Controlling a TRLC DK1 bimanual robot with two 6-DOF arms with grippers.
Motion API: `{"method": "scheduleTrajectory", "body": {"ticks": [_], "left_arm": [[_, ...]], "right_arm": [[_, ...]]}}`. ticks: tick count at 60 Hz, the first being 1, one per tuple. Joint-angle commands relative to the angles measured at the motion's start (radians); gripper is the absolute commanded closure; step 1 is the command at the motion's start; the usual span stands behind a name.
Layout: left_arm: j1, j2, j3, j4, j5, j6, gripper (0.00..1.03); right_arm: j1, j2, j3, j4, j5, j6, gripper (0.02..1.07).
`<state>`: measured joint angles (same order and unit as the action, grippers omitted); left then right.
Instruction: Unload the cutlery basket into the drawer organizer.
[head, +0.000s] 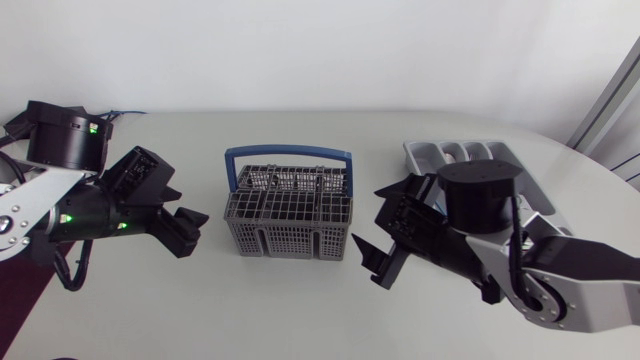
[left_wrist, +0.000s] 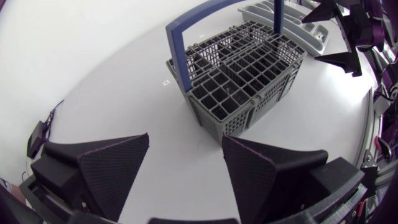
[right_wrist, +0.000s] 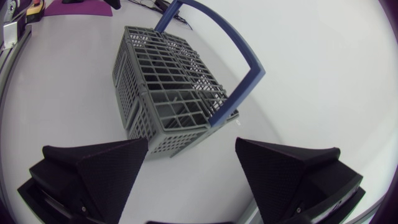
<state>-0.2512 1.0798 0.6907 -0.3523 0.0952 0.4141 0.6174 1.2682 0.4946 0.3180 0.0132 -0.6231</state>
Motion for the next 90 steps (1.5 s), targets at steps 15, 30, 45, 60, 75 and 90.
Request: {"method": "scheduleTrajectory", "body": {"ticks": [15,30,45,60,75,90], "left_arm": [[0.004,0.026,-0.026,0.038,-0.002,-0.015,0.04],[-0.005,0.039,-0.023,0.052,-0.002,-0.015,0.04],[-0.002,0.042,-0.031,0.061,-0.002,-0.012,0.04],[0.015,0.077,-0.042,0.107,-0.002,-0.005,0.04],[0.032,0.155,-0.039,0.173,-0.002,0.003,0.04],[0.026,0.226,-0.007,0.205,0.0,0.0,0.04]], "right_arm": [[0.012,0.211,0.117,0.058,0.057,0.023,0.06],[-0.022,0.238,0.137,0.082,0.06,0.002,0.06],[-0.001,0.168,0.087,0.036,0.06,0.005,0.06],[-0.05,0.043,0.025,-0.019,0.067,-0.012,0.06],[-0.094,0.151,0.085,0.023,0.064,-0.012,0.06],[-0.05,0.246,0.153,0.044,0.083,0.005,0.06]]}}
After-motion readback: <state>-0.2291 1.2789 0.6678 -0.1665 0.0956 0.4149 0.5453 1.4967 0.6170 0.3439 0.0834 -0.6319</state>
